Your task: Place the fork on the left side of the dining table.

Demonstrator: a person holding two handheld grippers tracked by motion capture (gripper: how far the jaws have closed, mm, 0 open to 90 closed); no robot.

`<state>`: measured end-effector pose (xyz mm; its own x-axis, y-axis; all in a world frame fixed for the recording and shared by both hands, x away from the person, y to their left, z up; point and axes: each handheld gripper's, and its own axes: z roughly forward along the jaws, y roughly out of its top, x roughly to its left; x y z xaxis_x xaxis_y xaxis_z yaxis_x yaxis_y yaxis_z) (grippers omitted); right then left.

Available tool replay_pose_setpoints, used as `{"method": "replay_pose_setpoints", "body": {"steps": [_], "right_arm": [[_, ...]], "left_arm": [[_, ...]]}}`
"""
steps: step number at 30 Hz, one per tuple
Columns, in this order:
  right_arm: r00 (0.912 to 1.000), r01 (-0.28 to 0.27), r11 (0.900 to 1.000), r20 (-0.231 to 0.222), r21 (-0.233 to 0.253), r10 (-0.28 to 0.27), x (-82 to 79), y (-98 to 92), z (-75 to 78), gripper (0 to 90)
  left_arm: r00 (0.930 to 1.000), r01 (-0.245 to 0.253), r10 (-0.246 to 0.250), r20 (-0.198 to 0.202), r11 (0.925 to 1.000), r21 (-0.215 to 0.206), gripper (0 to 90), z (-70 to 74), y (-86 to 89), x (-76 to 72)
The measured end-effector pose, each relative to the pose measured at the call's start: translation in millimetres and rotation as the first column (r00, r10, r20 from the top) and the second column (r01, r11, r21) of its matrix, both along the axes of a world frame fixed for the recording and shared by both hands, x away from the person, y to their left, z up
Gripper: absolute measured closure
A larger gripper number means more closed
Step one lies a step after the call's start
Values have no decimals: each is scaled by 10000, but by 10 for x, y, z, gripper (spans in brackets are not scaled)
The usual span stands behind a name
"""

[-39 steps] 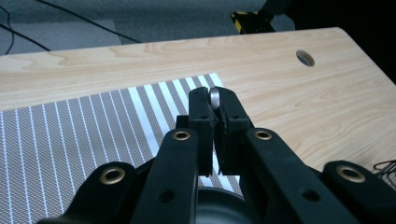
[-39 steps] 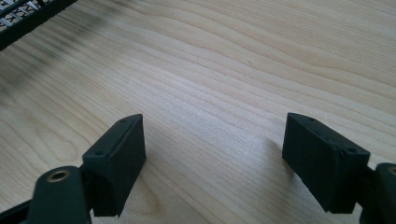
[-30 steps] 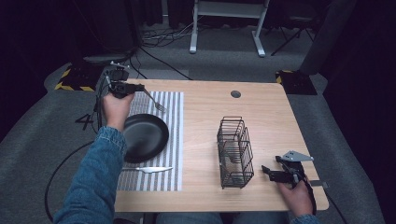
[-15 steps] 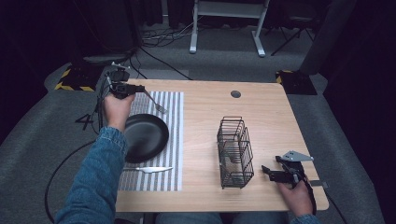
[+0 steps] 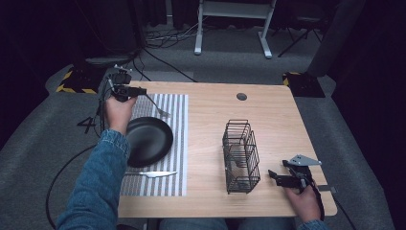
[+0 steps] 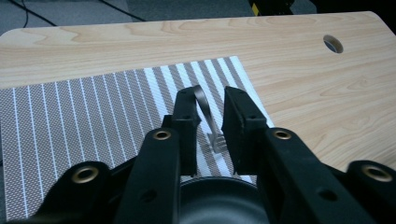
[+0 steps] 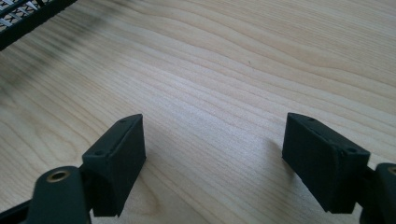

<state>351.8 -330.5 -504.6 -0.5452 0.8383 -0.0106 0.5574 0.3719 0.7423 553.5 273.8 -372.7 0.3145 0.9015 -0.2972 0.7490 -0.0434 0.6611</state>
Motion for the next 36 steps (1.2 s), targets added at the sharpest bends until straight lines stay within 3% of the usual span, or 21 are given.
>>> {"method": "replay_pose_setpoints", "body": {"steps": [10, 20, 29, 36], "right_arm": [[10000, 33, 10000, 3, -3, -33, 2, 2, 0, 213], [10000, 63, 10000, -2, -3, -63, 4, 4, 0, 213], [10000, 88, 10000, 2, -6, -88, 5, 5, 0, 212], [9999, 106, 9999, 4, -10, -106, 6, 6, 0, 212]], "left_arm": [[9993, -284, 287, -250, 9995, 127, 648, -97, 103, 37], [9973, -468, 492, -538, 9979, 447, 625, -207, 203, 40], [9960, -616, 640, -626, 9973, 399, 617, -267, 285, 76], [9926, -764, 801, -917, 9961, 433, 617, -368, 352, 129]]}}
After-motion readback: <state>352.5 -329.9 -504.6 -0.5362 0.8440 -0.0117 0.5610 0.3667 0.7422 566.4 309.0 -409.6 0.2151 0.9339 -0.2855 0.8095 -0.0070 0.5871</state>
